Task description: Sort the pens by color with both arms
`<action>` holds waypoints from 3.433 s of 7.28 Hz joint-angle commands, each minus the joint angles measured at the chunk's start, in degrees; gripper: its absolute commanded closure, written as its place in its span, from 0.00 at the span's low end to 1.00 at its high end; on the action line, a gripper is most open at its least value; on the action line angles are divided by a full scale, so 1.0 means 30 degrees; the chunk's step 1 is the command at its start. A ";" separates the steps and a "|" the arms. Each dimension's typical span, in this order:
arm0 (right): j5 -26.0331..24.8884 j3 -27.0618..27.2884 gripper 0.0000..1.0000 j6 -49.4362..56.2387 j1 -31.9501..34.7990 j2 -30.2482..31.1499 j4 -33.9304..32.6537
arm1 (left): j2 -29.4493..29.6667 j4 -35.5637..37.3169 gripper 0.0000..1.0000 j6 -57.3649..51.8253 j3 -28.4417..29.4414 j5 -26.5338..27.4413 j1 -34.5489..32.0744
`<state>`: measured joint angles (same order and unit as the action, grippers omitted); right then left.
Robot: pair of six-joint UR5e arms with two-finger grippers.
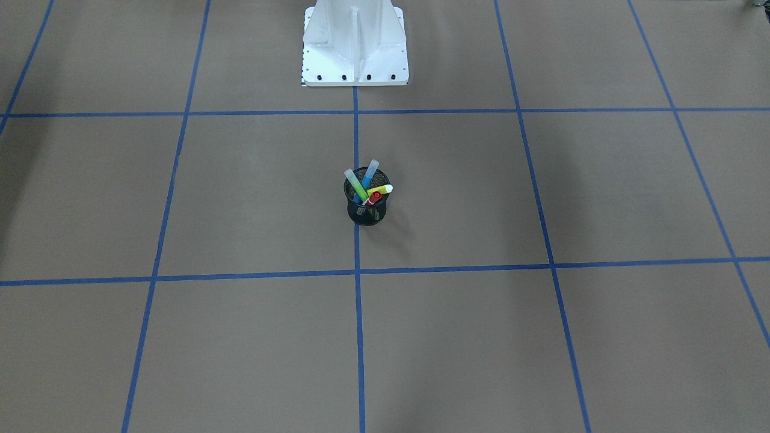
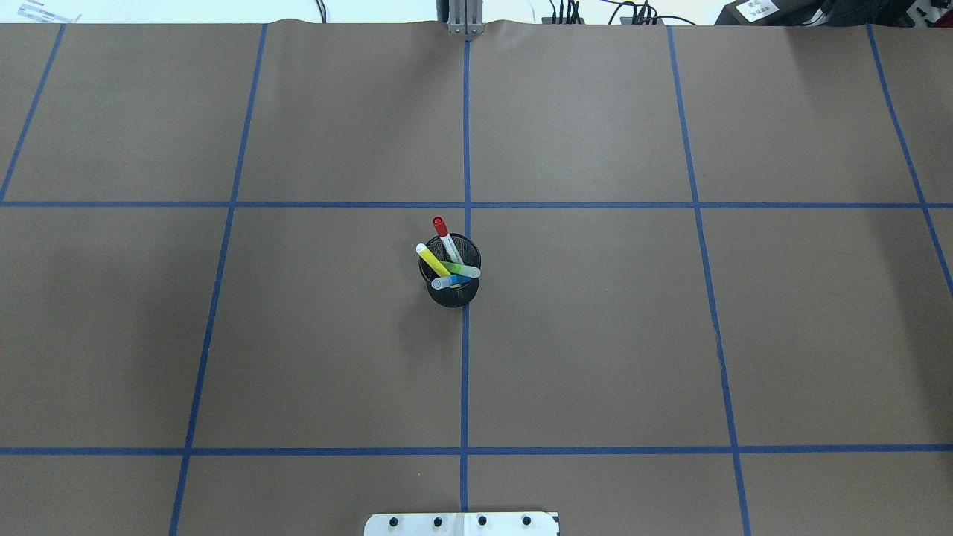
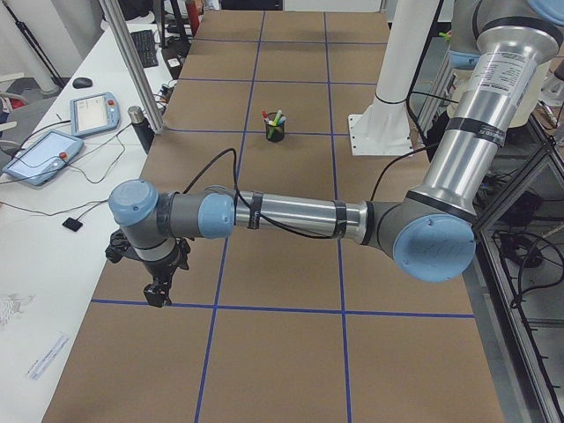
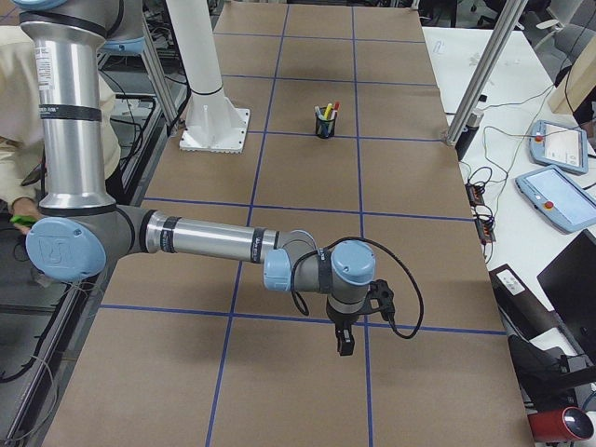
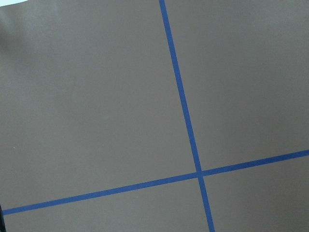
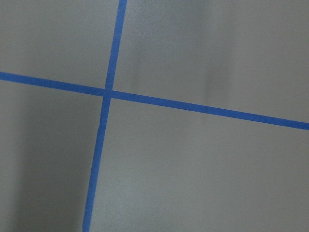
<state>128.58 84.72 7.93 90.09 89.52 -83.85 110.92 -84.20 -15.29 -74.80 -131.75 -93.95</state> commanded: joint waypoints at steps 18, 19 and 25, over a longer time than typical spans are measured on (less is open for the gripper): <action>0.1909 0.5831 0.00 -1.4755 -0.9395 -0.3728 0.1880 | 0.0176 0.0088 0.00 0.0234 -0.0205 -0.0029 0.0058; 0.1122 0.6179 0.00 -1.5873 -1.0391 -0.4753 0.0948 | 0.0147 0.0088 0.00 0.0234 -0.0350 -0.0029 0.0058; -0.3097 0.7910 0.00 -2.1763 -1.5667 -0.9269 -0.3510 | -0.0117 0.0059 0.00 0.0205 -0.0996 -0.0029 0.0058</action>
<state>121.70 107.90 -53.82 45.71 63.57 -93.02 110.67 -83.97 -14.61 -77.64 -131.84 -93.78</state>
